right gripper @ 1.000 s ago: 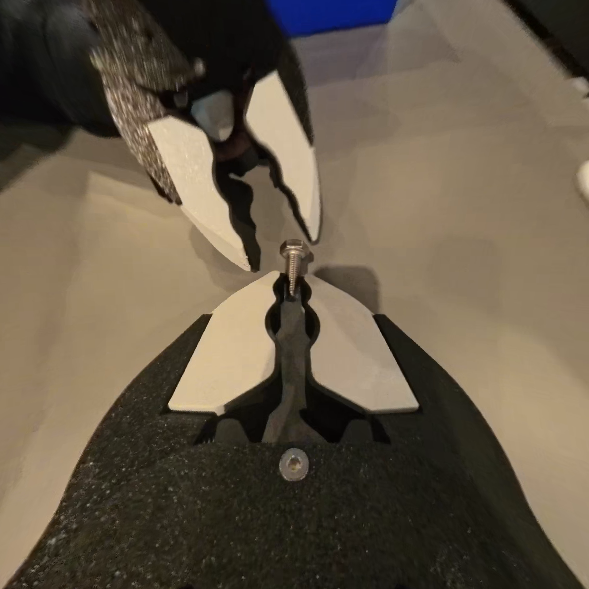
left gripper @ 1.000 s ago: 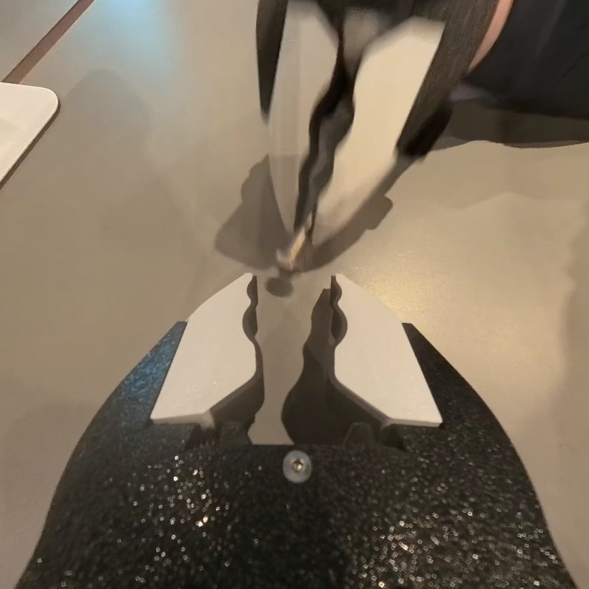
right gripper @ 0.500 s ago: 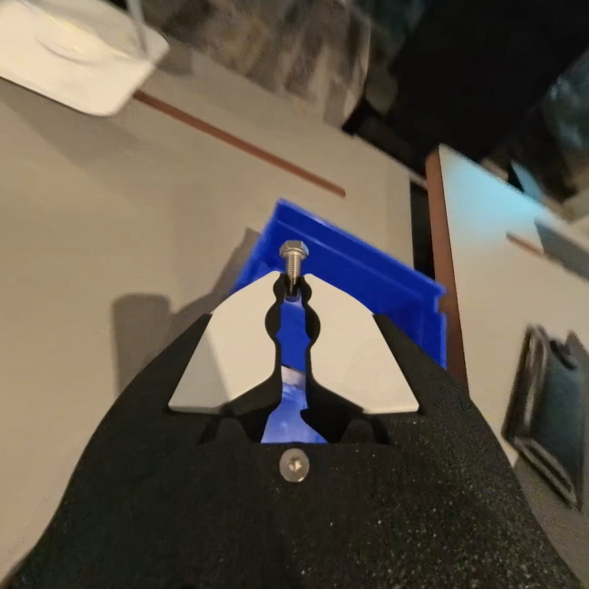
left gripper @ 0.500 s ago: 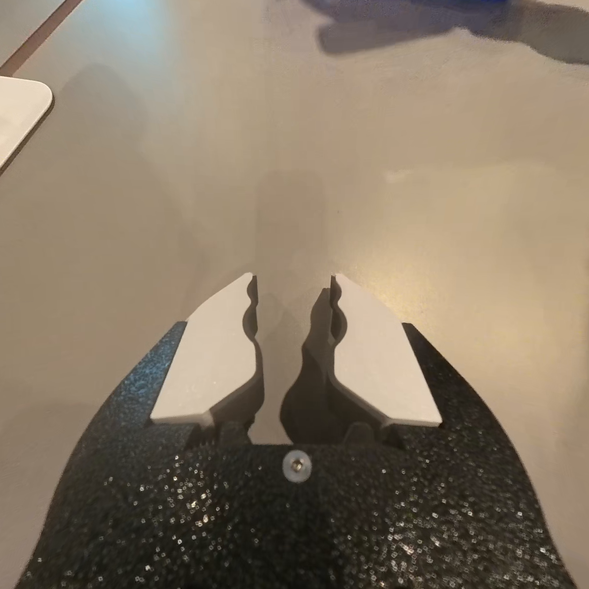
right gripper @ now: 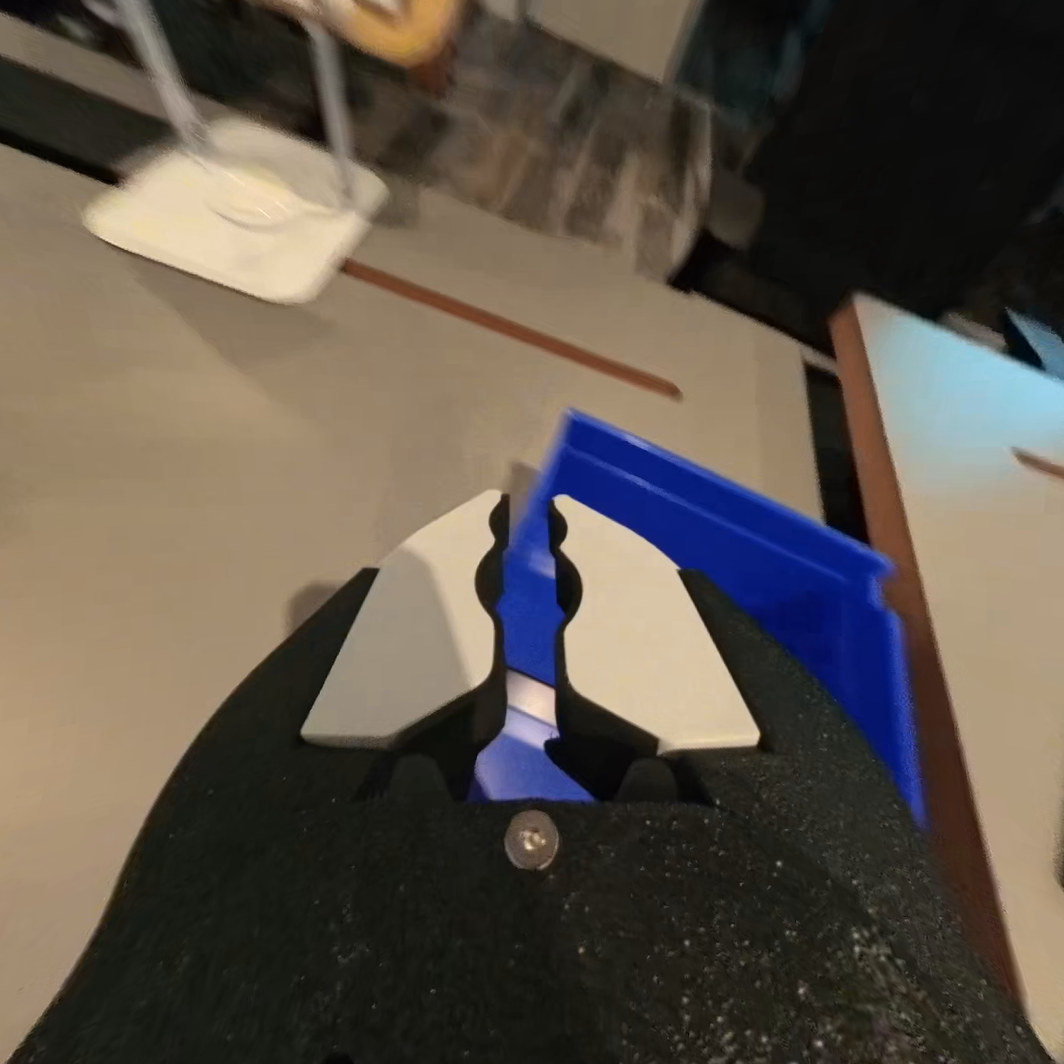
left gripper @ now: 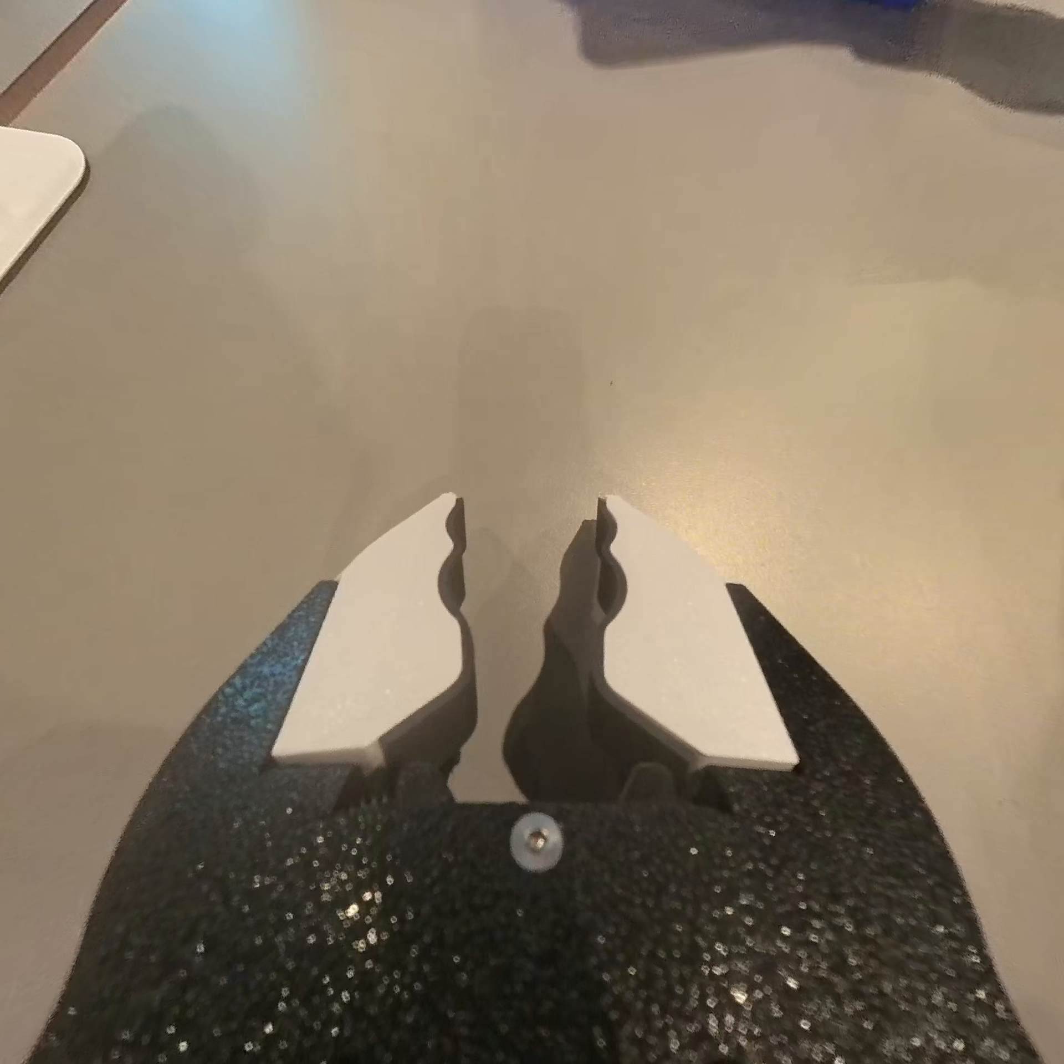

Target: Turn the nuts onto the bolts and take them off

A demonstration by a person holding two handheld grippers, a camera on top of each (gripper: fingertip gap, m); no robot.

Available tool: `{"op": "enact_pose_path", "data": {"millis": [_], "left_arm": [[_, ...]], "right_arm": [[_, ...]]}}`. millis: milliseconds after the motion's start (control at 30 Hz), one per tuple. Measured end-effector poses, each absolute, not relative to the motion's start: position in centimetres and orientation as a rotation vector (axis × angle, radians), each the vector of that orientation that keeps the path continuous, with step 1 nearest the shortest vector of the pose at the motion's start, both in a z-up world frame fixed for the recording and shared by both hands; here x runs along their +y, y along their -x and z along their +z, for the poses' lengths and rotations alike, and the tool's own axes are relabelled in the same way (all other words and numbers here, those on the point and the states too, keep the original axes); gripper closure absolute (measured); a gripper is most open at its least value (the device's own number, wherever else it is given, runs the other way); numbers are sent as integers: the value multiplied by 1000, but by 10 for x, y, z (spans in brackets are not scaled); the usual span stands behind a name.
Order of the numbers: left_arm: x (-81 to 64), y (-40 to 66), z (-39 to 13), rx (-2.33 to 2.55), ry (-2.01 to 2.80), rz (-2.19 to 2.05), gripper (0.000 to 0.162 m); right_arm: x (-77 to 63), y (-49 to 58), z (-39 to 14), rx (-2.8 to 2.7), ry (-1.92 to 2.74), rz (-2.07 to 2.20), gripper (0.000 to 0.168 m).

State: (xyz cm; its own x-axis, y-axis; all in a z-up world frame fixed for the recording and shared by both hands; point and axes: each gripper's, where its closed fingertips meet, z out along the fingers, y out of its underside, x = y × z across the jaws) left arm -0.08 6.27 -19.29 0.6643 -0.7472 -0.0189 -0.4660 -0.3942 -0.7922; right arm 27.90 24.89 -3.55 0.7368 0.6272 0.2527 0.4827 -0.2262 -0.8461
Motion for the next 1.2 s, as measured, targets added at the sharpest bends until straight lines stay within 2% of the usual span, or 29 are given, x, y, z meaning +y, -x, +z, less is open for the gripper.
{"op": "enact_pose_path", "data": {"millis": [133,233,333,533,933,1000,1100,1200], "left_arm": [[63,1,-193,937,2058,-434,119],[63,1,-192,939,2054,-429,119],[62,1,-192,939,2052,-426,119],[62,1,-192,937,2057,-431,119],[60,0,-190,947,2043,-441,119],[60,-3,-176,884,1976,-514,119],[55,-3,-124,724,1878,-739,119],[55,39,-74,648,1848,-601,115]], "right_arm": [[197,-169,-22,-1022,1651,465,158],[167,-90,-50,-1124,1532,627,155],[155,-41,-95,-1174,1472,610,154],[136,-21,-134,-1169,1450,702,154],[136,-25,-127,-1145,1417,762,159],[134,-24,-128,-1158,1409,748,159],[133,-24,-129,-1173,1405,732,160],[133,-24,-129,-1177,1405,732,160]]}}
